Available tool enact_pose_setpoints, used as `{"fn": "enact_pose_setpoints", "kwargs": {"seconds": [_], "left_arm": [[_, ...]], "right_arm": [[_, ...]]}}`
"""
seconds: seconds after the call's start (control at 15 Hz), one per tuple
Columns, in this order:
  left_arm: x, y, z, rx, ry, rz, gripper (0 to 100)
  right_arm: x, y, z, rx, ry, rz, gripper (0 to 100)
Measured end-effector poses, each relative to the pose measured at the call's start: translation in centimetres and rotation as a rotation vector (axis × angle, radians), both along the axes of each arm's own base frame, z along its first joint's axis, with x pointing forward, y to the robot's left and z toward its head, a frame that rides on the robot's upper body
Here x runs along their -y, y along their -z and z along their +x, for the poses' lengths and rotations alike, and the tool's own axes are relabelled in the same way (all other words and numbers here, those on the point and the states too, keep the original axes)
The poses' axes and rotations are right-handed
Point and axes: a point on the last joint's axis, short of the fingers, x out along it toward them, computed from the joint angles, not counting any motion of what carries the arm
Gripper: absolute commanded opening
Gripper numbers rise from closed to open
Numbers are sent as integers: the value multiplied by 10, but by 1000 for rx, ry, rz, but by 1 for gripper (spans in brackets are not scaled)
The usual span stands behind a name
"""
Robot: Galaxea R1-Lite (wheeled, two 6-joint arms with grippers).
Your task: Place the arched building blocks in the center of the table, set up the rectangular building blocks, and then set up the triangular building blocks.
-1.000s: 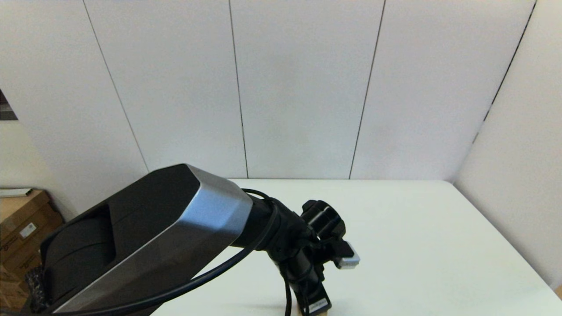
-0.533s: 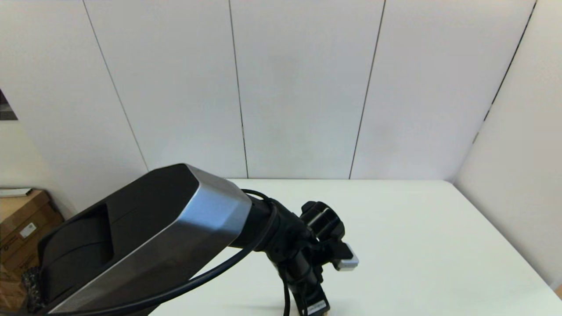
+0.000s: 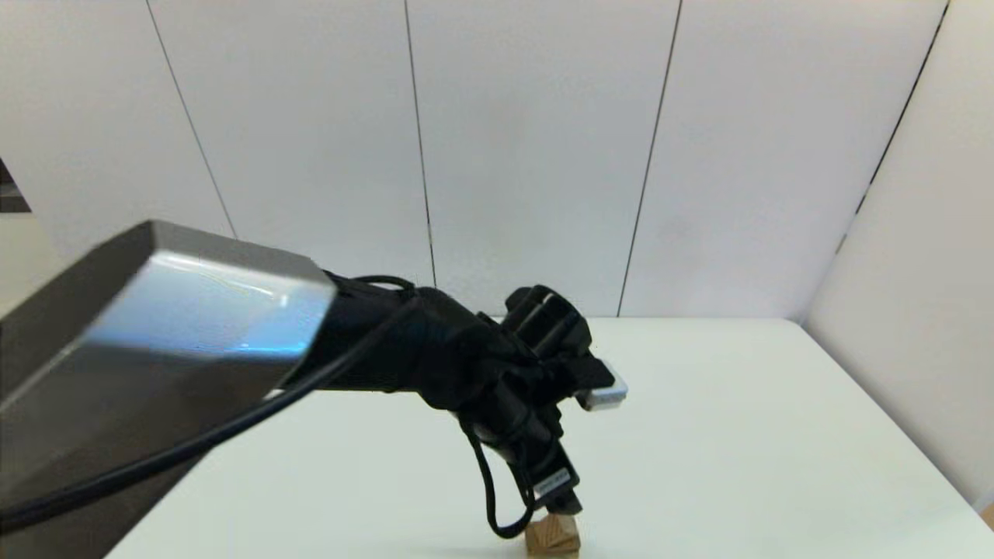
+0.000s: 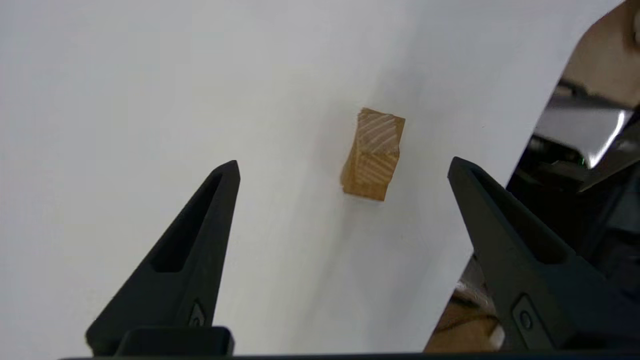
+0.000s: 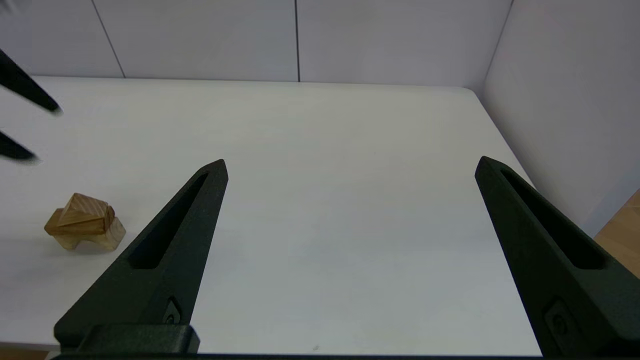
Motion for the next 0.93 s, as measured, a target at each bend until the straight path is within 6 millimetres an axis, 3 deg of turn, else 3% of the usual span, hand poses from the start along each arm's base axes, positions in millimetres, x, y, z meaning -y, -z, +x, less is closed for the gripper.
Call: {"fn": "enact_pose_setpoints", "kwargs": {"seconds": [0.2, 0.47, 0.67, 0.8, 0.93], "left_arm": [[-40, -83, -19, 99, -86, -147, 100], [-131, -194, -87, 321, -311, -358, 100], [-216, -230, -136, 519, -595, -443, 100], [-261, -232, -173, 629, -775, -473, 100], [-289, -219, -217, 717, -910, -499, 100]], "right_arm": [[0, 0, 0, 0, 0, 0, 100], [0, 0, 0, 0, 0, 0, 100], [0, 0, 0, 0, 0, 0, 100], [0, 0, 0, 0, 0, 0, 100], [0, 0, 0, 0, 0, 0, 100]]}}
